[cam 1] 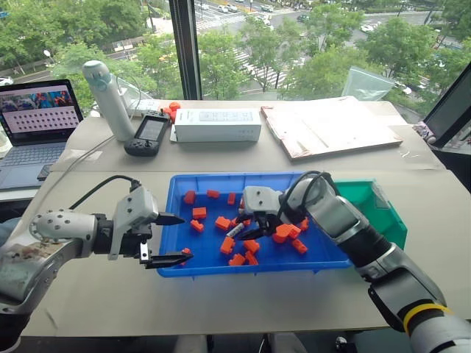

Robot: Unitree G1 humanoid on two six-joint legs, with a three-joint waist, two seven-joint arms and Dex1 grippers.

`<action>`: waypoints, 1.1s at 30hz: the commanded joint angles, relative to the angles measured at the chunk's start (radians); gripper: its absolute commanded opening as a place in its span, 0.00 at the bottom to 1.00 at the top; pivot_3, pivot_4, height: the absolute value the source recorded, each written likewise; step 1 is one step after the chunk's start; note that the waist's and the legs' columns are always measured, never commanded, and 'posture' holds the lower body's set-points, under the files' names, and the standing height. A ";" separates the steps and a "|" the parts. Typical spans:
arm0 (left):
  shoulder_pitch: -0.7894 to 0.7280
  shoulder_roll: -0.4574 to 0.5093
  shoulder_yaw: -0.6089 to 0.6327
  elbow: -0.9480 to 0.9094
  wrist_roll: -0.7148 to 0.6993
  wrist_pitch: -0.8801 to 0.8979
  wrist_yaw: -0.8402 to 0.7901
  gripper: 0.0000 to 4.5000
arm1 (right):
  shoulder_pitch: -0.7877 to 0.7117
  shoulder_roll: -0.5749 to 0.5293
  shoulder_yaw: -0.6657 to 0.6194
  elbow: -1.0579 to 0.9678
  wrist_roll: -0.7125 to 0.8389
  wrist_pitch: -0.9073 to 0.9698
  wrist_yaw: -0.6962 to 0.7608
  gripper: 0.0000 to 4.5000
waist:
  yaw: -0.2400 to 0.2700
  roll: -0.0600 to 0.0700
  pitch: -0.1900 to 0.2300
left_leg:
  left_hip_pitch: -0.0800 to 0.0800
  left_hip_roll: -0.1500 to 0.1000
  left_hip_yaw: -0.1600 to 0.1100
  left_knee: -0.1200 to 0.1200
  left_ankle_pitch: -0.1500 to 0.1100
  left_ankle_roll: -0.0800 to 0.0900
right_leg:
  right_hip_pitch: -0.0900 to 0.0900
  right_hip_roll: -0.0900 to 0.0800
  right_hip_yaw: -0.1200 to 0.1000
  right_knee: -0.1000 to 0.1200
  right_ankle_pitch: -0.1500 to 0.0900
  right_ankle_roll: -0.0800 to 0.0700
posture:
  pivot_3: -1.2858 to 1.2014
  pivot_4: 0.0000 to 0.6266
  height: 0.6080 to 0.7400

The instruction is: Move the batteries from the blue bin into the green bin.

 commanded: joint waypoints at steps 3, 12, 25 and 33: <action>-0.002 0.017 0.029 -0.026 -0.003 -0.001 0.006 1.00 | -0.038 0.041 0.012 0.064 -0.041 -0.062 0.011 0.53 | 0.000 0.000 0.000 | 0.000 0.000 0.000 0.000 0.000 0.000 | 0.000 0.000 0.000 0.000 0.000 0.000 | 0.52 0.24 0.94; 0.004 0.020 0.033 -0.039 -0.010 0.008 0.012 1.00 | -0.044 0.078 0.017 0.143 -0.087 -0.107 0.032 0.06 | -0.001 0.000 0.000 | 0.000 0.000 0.000 0.000 0.000 0.000 | -0.003 0.000 0.000 0.000 0.000 0.000 | 0.52 0.24 0.94; -0.242 -0.128 -0.008 0.060 -0.102 0.021 0.046 1.00 | -0.092 -0.396 -0.393 -0.128 0.115 0.329 0.131 0.06 | 0.031 0.000 0.000 | -0.001 -0.001 0.000 0.002 0.000 0.000 | -0.003 -0.001 -0.001 0.000 0.001 0.001 | 0.52 0.24 0.94; -0.445 -0.238 -0.116 0.142 -0.134 0.022 -0.012 1.00 | 0.232 -0.723 -0.511 -0.159 0.109 0.366 0.114 0.06 | 0.018 -0.003 -0.002 | 0.000 0.002 0.006 0.003 0.001 0.008 | 0.002 -0.004 -0.005 0.000 -0.001 0.000 | 0.52 0.24 0.94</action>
